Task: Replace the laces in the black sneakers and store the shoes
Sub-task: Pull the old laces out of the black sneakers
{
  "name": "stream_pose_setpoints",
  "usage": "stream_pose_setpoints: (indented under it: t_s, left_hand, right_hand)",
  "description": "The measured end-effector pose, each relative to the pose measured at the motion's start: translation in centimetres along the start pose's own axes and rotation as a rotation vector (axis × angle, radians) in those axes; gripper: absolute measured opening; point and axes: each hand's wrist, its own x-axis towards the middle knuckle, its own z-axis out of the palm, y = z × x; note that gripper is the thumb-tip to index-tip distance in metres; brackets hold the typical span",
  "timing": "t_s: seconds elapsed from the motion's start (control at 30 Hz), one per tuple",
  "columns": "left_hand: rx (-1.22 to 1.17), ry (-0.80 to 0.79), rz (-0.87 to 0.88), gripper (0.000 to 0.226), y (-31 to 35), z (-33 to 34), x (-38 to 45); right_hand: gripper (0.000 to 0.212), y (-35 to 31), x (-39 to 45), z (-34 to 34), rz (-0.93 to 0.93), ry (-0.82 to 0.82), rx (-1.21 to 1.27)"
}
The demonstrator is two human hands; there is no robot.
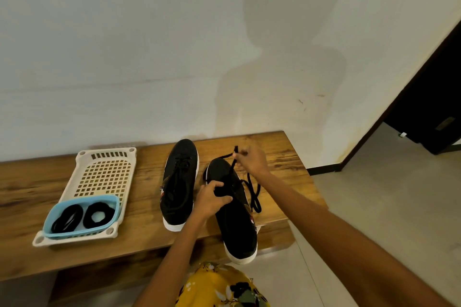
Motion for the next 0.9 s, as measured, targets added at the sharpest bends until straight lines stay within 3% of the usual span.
stream_pose_setpoints:
  t_s: [0.17, 0.23, 0.3, 0.4, 0.47, 0.53, 0.7, 0.83, 0.9]
  left_hand:
    - [-0.127, 0.099, -0.062, 0.034, 0.1, -0.6, -0.3]
    - [-0.137, 0.156, -0.062, 0.032, -0.1, -0.5, -0.4]
    - [-0.123, 0.184, -0.051, 0.031, -0.2, -0.2, -0.6]
    - [-0.002, 0.191, -0.027, 0.037, -0.5, 0.3, -1.0]
    - [0.088, 0.202, -0.022, 0.044, -0.6, 0.4, -1.1]
    - [0.117, 0.21, -0.02, 0.046, -0.2, 0.3, -1.3]
    - [0.122, 0.163, -0.002, 0.044, -0.2, -0.3, -1.4]
    - [0.033, 0.124, 0.02, 0.047, -0.8, -0.9, -1.5]
    - [0.025, 0.115, 0.046, 0.045, -0.9, -1.0, -1.5]
  right_hand:
    - [0.034, 3.3, -1.3, 2.2, 0.137, 0.022, 0.086]
    - [0.035, 3.3, -2.2, 2.6, 0.106, 0.11, 0.119]
    - [0.021, 3.0, -3.5, 2.7, -0.021, 0.19, 0.105]
    - [0.015, 2.7, -5.0, 3.0, -0.289, -0.008, -0.16]
    - [0.029, 2.8, -5.3, 3.6, -0.326, -0.186, -0.378]
    - [0.037, 2.9, -5.2, 4.3, -0.292, -0.241, -0.502]
    - [0.019, 3.1, -4.6, 5.2, -0.322, -0.098, -0.583]
    - [0.014, 3.8, -4.6, 5.7, -0.226, 0.021, -0.423]
    - [0.023, 4.4, -4.3, 5.8, -0.059, 0.13, -0.203]
